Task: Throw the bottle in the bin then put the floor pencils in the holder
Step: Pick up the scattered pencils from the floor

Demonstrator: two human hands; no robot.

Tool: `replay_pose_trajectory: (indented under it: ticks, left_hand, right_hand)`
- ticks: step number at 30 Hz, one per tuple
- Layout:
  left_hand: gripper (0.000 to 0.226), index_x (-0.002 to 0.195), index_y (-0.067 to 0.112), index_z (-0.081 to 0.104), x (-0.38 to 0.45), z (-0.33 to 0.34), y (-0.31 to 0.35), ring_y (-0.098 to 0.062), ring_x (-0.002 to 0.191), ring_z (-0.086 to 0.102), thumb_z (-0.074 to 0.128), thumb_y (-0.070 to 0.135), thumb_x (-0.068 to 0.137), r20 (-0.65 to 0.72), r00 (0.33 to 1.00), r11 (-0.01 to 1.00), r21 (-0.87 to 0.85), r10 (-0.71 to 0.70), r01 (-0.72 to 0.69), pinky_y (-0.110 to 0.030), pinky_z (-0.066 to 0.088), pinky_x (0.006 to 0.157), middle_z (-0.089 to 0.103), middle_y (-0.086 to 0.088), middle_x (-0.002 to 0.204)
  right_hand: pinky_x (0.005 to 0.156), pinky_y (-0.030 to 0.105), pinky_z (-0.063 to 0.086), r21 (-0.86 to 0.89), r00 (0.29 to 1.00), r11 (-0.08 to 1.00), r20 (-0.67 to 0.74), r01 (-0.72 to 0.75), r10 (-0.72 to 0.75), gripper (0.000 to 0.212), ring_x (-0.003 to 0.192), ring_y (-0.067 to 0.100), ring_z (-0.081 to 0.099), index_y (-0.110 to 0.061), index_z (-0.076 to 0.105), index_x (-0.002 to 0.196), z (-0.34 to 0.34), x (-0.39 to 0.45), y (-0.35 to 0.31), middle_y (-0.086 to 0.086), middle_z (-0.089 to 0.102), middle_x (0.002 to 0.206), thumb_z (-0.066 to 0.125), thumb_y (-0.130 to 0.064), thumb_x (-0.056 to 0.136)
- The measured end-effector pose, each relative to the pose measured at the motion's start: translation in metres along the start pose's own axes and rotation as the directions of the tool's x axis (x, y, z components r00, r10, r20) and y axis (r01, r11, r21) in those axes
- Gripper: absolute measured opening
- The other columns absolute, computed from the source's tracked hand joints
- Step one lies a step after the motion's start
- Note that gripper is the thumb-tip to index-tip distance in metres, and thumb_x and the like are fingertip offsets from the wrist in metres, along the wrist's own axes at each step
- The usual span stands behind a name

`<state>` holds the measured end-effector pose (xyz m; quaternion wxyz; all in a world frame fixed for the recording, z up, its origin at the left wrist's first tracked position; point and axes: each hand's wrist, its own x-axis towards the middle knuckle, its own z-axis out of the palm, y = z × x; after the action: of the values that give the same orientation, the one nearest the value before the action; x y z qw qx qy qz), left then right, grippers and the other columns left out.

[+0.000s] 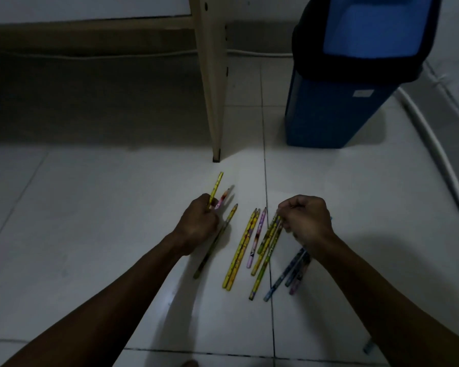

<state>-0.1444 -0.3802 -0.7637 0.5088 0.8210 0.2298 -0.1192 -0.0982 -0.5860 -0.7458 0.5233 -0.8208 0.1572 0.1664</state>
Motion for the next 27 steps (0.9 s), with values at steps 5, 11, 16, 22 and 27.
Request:
replay_pose_trajectory:
  ticks: [5,11,16,22,27]
  left_hand:
    - [0.034,0.101,0.014,0.053,-0.001,0.013,-0.010,-0.026,0.082,0.059,0.055,0.045,0.089,-0.095,0.995,0.886,0.463,0.041,0.007,-0.032,0.043,0.062,0.060,-0.006,0.091]
    - [0.033,0.100,0.011,0.059,0.000,0.022,-0.014,-0.032,0.091,0.061,0.061,0.041,0.086,-0.100,0.994,0.819,0.574,0.048,0.018,-0.032,0.042,0.065,0.063,-0.015,0.103]
    - [0.032,0.109,0.006,0.053,-0.003,0.025,-0.003,-0.036,0.098,0.059,0.040,0.032,0.098,-0.055,0.998,0.743,0.669,0.041,0.006,-0.038,0.043,0.073,0.059,-0.017,0.108]
    - [0.023,0.091,-0.001,0.059,-0.006,0.000,0.003,-0.025,0.065,0.056,0.043,0.014,0.098,0.000,0.997,0.996,0.036,-0.083,0.083,-0.031,0.043,0.054,0.062,-0.017,0.079]
    - [0.019,0.096,0.007,0.057,-0.017,-0.021,-0.003,-0.021,0.054,0.062,0.040,0.014,0.101,0.083,0.965,0.803,-0.539,-0.250,0.255,-0.022,0.049,0.043,0.054,-0.009,0.065]
  right_hand:
    - [0.050,0.022,0.042,-0.002,1.000,1.000,0.020,-0.013,0.013,0.016,0.056,0.017,0.059,-0.014,0.069,0.071,-0.016,-0.008,0.007,0.005,0.067,0.068,0.066,-0.003,0.083]
    - [0.061,0.031,0.051,0.002,0.999,0.999,0.001,-0.049,0.049,0.014,0.057,0.020,0.060,-0.013,0.070,0.071,-0.028,-0.013,0.014,0.007,0.067,0.068,0.070,-0.003,0.080]
    - [0.056,0.028,0.051,-0.090,0.998,0.996,0.062,-0.018,0.023,0.014,0.053,0.018,0.060,-0.014,0.070,0.070,-0.020,-0.021,0.013,0.005,0.067,0.066,0.068,-0.006,0.081]
    - [0.074,0.031,0.060,-0.365,0.962,0.916,0.263,0.168,-0.071,0.013,0.075,0.017,0.069,-0.020,0.073,0.064,0.019,-0.030,0.005,0.003,0.074,0.081,0.072,-0.016,0.076]
    - [0.078,0.034,0.057,-0.555,0.955,0.802,0.292,0.221,-0.062,0.025,0.096,0.029,0.068,-0.010,0.067,0.094,0.053,-0.033,-0.007,0.009,0.069,0.103,0.067,-0.023,0.073]
